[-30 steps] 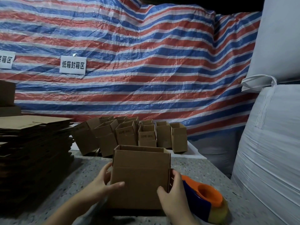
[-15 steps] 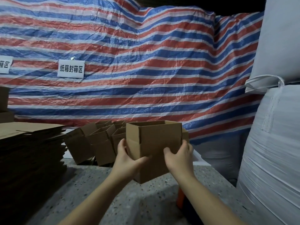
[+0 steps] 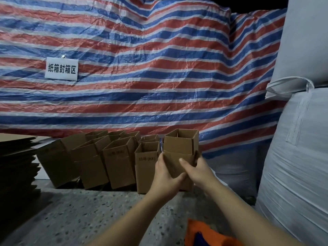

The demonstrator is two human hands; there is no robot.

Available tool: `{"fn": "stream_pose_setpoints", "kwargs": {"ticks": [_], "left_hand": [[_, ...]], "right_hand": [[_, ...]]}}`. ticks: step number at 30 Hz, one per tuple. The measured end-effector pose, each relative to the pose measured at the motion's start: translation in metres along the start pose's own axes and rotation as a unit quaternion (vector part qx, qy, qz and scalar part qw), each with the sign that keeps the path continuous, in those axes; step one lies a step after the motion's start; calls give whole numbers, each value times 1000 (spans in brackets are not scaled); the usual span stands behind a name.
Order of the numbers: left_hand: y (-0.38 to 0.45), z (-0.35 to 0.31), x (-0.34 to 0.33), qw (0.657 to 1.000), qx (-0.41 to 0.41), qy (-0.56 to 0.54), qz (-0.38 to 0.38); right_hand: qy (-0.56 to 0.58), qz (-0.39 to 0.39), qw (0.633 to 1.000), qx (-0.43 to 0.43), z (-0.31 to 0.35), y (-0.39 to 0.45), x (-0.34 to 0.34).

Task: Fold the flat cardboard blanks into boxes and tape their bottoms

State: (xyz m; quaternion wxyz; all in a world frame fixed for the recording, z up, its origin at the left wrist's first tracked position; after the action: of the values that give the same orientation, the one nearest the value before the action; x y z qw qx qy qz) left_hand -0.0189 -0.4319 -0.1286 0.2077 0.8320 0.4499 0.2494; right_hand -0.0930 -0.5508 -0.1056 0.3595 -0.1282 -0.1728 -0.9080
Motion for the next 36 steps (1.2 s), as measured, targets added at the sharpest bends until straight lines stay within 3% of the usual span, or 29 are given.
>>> {"fn": "stream_pose_setpoints", "kwargs": {"ticks": [11, 15, 19, 29, 36], "left_hand": [[21, 85, -23, 988, 67, 132, 44], [27, 90, -15, 969, 28, 243, 28], [38, 88, -16, 960, -8, 280, 19], [69, 108, -20, 953, -33, 298, 55], [72, 130, -12, 957, -5, 281, 76]], "right_hand": [[-114, 89, 987, -69, -79, 71, -29], [-128, 94, 986, -57, -89, 91, -33], [-125, 104, 986, -39, -91, 109, -40], [-181, 81, 978, -59, -100, 147, -54], [-242, 1, 969, -41, -90, 146, -49]]}}
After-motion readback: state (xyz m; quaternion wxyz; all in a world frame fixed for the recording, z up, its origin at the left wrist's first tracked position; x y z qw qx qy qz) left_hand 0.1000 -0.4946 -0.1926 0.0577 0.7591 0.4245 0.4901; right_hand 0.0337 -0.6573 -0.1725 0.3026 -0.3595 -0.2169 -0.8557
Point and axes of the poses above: each hand's wrist, its own y-axis towards the middle knuckle, its own x-axis out of the back of the hand, z = x × y, the point moved 9 cm from there along y, towards the middle knuckle, and after that the axes turned 5 degrees about -x, right-handed, at the moved point
